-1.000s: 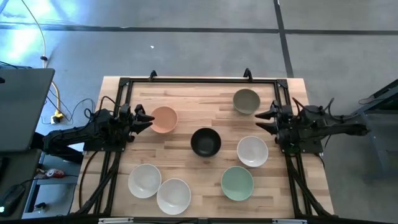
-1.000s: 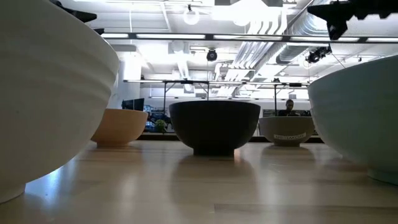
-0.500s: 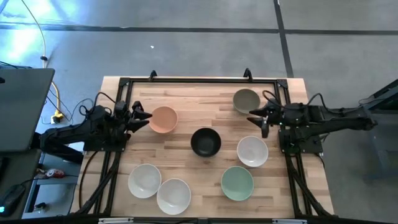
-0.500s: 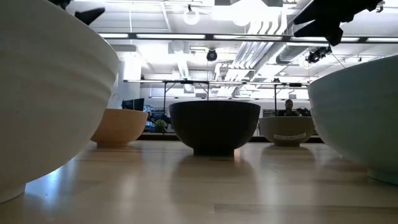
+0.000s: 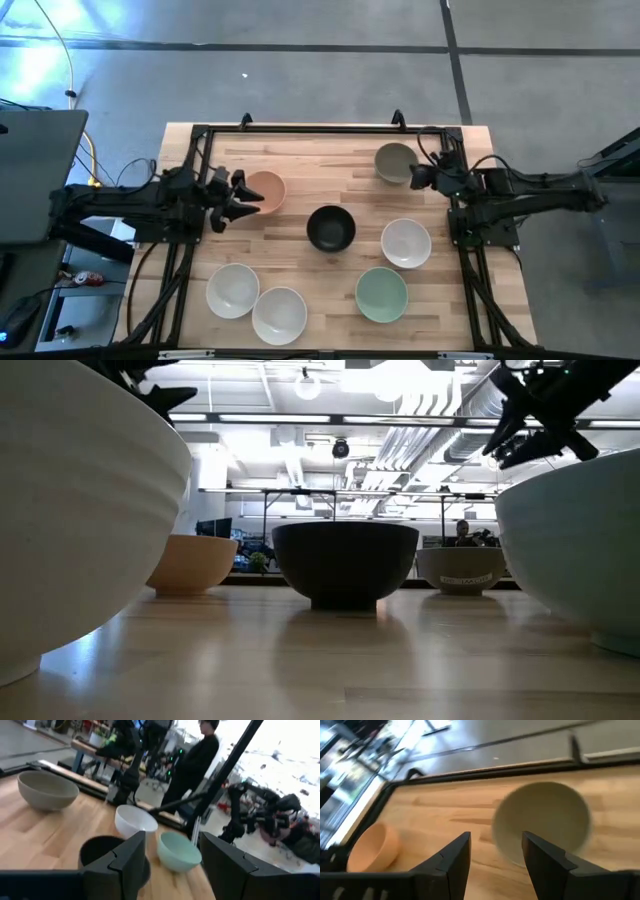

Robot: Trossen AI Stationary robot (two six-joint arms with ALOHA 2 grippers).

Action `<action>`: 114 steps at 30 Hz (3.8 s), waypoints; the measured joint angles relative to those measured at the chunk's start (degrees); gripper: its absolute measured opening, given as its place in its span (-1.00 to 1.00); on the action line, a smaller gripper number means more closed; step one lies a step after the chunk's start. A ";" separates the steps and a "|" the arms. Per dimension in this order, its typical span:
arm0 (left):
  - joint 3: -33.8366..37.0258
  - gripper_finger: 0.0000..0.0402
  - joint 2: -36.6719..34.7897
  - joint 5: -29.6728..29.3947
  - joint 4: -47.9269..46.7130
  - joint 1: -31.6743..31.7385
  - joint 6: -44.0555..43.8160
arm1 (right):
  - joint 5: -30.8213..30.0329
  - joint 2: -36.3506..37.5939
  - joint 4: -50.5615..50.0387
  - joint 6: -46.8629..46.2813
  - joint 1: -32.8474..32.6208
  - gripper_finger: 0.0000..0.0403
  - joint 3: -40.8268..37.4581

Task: Nest bowls inside each other
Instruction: Stack the gray bowl on the black bowl

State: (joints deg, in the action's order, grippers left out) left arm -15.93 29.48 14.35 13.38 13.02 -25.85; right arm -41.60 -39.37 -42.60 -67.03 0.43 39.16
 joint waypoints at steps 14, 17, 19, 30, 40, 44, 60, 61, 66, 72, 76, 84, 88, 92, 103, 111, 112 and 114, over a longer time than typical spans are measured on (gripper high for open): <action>-2.23 -0.10 -0.94 -0.10 0.25 0.02 1.01 | 13.64 -4.78 -9.92 2.01 18.22 -0.16 7.34; -2.23 -0.10 -1.36 -0.78 0.22 0.02 1.01 | 16.04 -8.50 -9.48 14.29 20.59 -0.16 13.16; -2.23 -0.10 -1.47 -1.38 0.22 0.02 1.01 | 16.93 -11.50 -10.65 21.65 21.89 -0.16 17.24; -2.23 -0.10 -1.45 -2.47 0.22 0.02 -1.53 | 32.91 -31.21 -31.79 38.00 35.53 -0.16 34.56; -2.23 -0.10 -1.45 -2.87 0.22 0.02 -2.03 | 37.20 -40.87 -28.98 42.96 43.61 -0.16 34.99; -2.23 -0.10 -1.45 -3.02 0.22 0.02 -2.46 | 37.12 -43.50 -28.92 44.00 46.53 -0.16 35.00; -2.23 -0.10 -1.43 -3.02 0.22 0.02 -2.46 | 36.15 -51.52 -22.40 52.76 50.23 -0.16 35.01; -2.23 -0.10 -1.43 -3.02 0.22 0.02 -2.46 | 36.14 -52.04 -22.41 53.87 50.23 -0.16 35.01; -2.23 -0.10 -1.43 -3.02 0.22 0.02 -2.67 | 36.09 -53.76 -22.37 60.38 50.23 -0.16 35.01; -2.23 -0.10 -1.43 -3.14 0.22 0.02 -3.52 | 35.71 -54.52 -21.92 66.71 50.88 -0.16 34.99; -2.23 -0.10 -1.43 -3.61 0.23 0.00 -4.03 | 35.63 -54.52 -21.10 66.82 52.32 -0.16 34.99; -2.23 -0.10 -1.43 -6.05 0.23 0.00 -4.02 | 36.56 -54.98 -21.27 66.15 53.75 -0.16 34.99; -2.23 -0.10 -1.43 -6.25 0.22 0.00 -4.02 | 38.65 -56.79 -22.57 67.14 53.47 -0.16 34.99; -2.23 -0.10 -1.43 -6.25 0.24 0.00 -4.15 | 38.66 -59.11 -22.92 66.88 52.62 -0.16 34.97; -2.23 -0.10 -1.43 -6.25 0.24 0.00 -5.48 | 37.68 -64.66 -20.58 65.52 51.67 -0.16 34.97; -2.23 -0.10 -1.43 -6.25 0.22 0.00 -5.46 | 37.55 -65.34 -17.60 64.84 51.75 -0.42 34.97; -2.23 -0.10 -1.43 -6.23 0.23 0.00 -5.33 | 37.55 -65.35 -17.62 65.32 51.88 -0.52 34.97; -2.23 -0.10 -1.43 -6.25 0.22 0.02 -5.22 | 37.55 -65.34 -17.66 65.64 52.06 -0.73 34.97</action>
State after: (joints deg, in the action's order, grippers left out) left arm -18.15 28.05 8.10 13.61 13.04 -31.07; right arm -4.05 -104.71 -60.27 -1.39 52.49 74.13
